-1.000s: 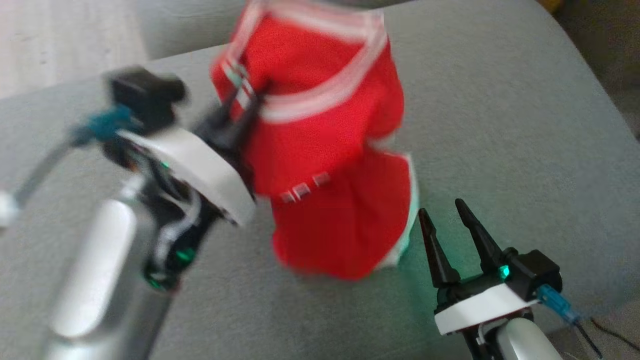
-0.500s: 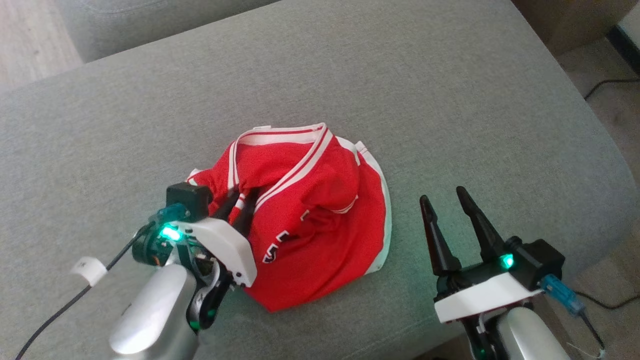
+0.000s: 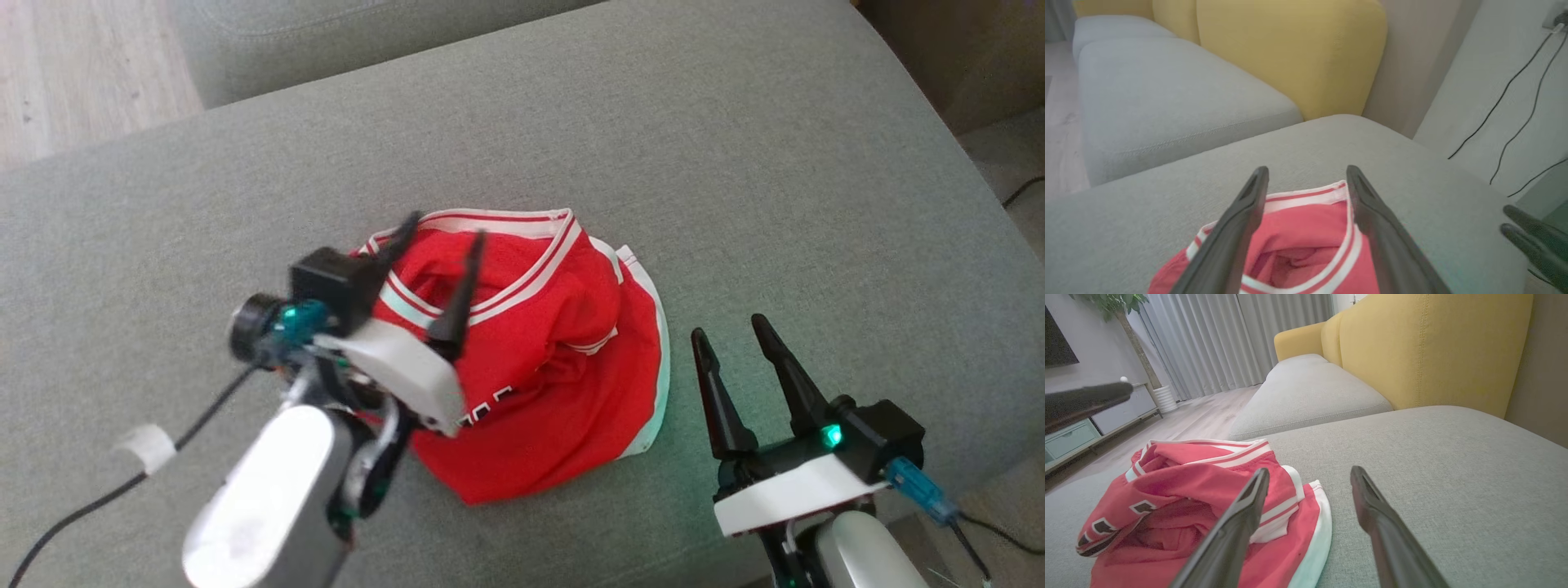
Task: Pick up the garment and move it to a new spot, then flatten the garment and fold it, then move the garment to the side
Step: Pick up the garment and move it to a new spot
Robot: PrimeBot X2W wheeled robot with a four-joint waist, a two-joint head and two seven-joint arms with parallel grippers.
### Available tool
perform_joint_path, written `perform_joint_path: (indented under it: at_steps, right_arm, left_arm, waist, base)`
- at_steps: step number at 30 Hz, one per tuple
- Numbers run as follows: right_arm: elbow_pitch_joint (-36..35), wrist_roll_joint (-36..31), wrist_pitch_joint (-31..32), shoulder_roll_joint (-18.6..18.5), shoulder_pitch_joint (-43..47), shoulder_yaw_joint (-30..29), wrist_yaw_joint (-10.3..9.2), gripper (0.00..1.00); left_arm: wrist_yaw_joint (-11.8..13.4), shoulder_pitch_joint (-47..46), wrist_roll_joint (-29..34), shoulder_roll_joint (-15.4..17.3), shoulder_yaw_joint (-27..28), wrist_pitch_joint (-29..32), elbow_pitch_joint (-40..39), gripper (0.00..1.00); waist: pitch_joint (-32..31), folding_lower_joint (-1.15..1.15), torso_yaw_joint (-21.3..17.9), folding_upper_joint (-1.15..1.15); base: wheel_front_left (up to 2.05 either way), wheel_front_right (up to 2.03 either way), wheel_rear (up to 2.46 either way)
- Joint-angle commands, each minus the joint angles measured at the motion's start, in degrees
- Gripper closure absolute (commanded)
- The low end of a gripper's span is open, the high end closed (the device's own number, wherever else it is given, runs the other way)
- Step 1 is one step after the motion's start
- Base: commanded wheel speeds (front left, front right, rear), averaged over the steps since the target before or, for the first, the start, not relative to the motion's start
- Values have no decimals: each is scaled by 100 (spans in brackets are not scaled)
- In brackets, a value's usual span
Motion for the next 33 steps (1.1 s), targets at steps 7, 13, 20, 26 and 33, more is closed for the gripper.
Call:
perform_joint_path:
  at_steps: [7, 13, 20, 26, 33]
  right_arm:
    - [-179, -54, -62, 28, -97, 194, 44, 0]
    - [-187, 13, -62, 28, -169, 202, 44, 0]
    - [-180, 76, -62, 28, -165, 198, 44, 0]
    - [-163, 78, -62, 28, -118, 167, 44, 0]
    - [-138, 27, -62, 28, -99, 153, 44, 0]
  left_arm:
    - [-58, -35, 103, -102, -561, 643, -872, 0]
    - [-2, -33, 340, -163, -875, 747, -319, 0]
    - [193, -165, 695, 16, -884, 683, 460, 0]
    - [206, -309, 491, -117, -637, 249, 618, 100]
    - [230, -353, 128, -156, -213, -141, 421, 100]
  waist:
    - [48, 0, -150, 0]
    - [195, 0, -353, 0]
    - [264, 0, -495, 0]
    - [224, 0, -402, 0]
    - [76, 0, -198, 0]
  base:
    - [0, 0, 0]
    - [0, 0, 0]
    - [0, 0, 0]
    - [0, 0, 0]
    - [0, 0, 0]
